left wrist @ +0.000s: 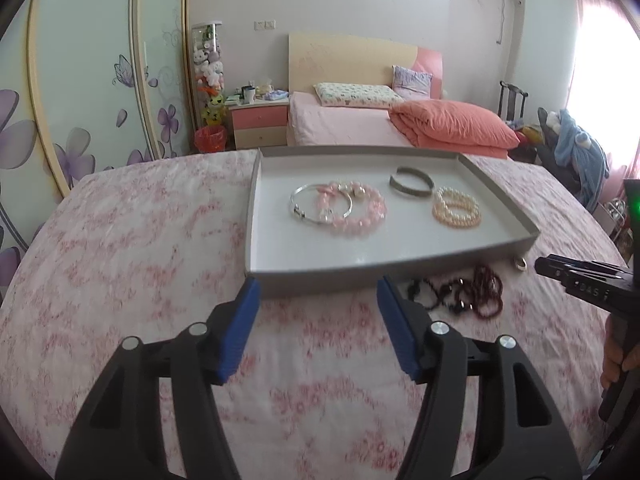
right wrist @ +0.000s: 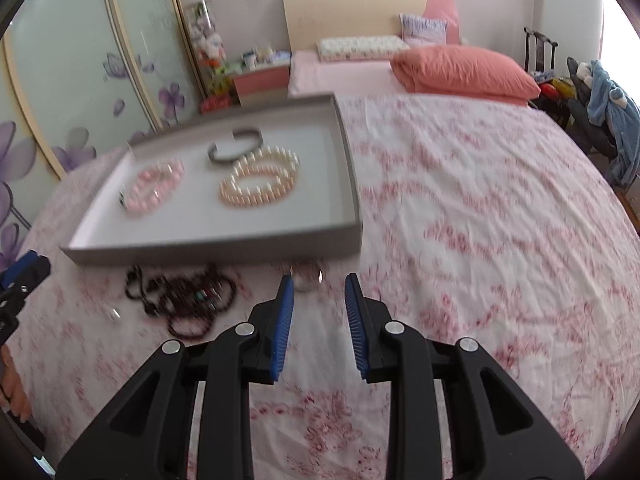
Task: Organize jewelry
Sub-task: 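Grasp the second pearl earring with the left tool while the right tool grasps the silver ring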
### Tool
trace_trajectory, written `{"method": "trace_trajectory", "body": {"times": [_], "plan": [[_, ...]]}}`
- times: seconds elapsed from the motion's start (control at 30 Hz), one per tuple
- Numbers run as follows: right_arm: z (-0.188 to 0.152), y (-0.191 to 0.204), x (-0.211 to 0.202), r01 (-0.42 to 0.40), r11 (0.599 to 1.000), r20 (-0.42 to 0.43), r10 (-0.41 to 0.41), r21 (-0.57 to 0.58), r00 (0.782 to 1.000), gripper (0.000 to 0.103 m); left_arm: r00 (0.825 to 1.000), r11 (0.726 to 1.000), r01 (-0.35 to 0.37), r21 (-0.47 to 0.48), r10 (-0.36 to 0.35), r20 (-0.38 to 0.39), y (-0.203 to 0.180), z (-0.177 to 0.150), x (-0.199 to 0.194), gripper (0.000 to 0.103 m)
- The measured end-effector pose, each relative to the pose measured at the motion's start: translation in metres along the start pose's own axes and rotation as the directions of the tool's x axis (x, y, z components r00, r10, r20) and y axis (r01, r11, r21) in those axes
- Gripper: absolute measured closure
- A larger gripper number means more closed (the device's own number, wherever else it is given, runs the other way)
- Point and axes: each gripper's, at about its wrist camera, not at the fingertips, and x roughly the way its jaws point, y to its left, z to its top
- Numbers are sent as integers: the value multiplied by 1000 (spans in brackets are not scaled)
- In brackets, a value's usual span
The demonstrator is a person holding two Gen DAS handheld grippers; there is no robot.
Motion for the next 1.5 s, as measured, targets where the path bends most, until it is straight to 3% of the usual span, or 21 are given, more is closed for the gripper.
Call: {"method": "trace_trajectory", "body": {"times": [0.07,0.4,0.47,0.57,1.07,1.23,1.4,1.5], "plan": [[-2,4,5,8,1000,-13,-9,-13,1000,67,1000,1000,2,6,-2,-4,-2,-3,-1,40],[5,19,22,60,996,-16,-61,-73,998,66,999,999,26,33,-25,-25,-13,-14,-3,38],[5,21,22,59,995,-13,-61,-77,998,67,999,999,33,39,-32,-29,-16,-15,-3,38],[4,23,21,59,994,-1,-60,-91,998,81,998,998,43,46,-42,-36,-21,-15,-1,39],[-33,19,-9,70,993,16,-69,-94,998,81,986,988,97,118,-79,-148,-64,-28,30,40],[-32,18,-8,60,994,14,-59,-88,998,80,981,992,72,107,-50,-189,-75,-26,48,57],[-31,15,-8,48,996,13,-48,-80,999,80,981,993,55,100,-36,-188,-81,-22,55,65],[-32,15,-8,44,996,12,-44,-77,999,80,983,994,49,102,-30,-181,-83,-21,56,79]]}}
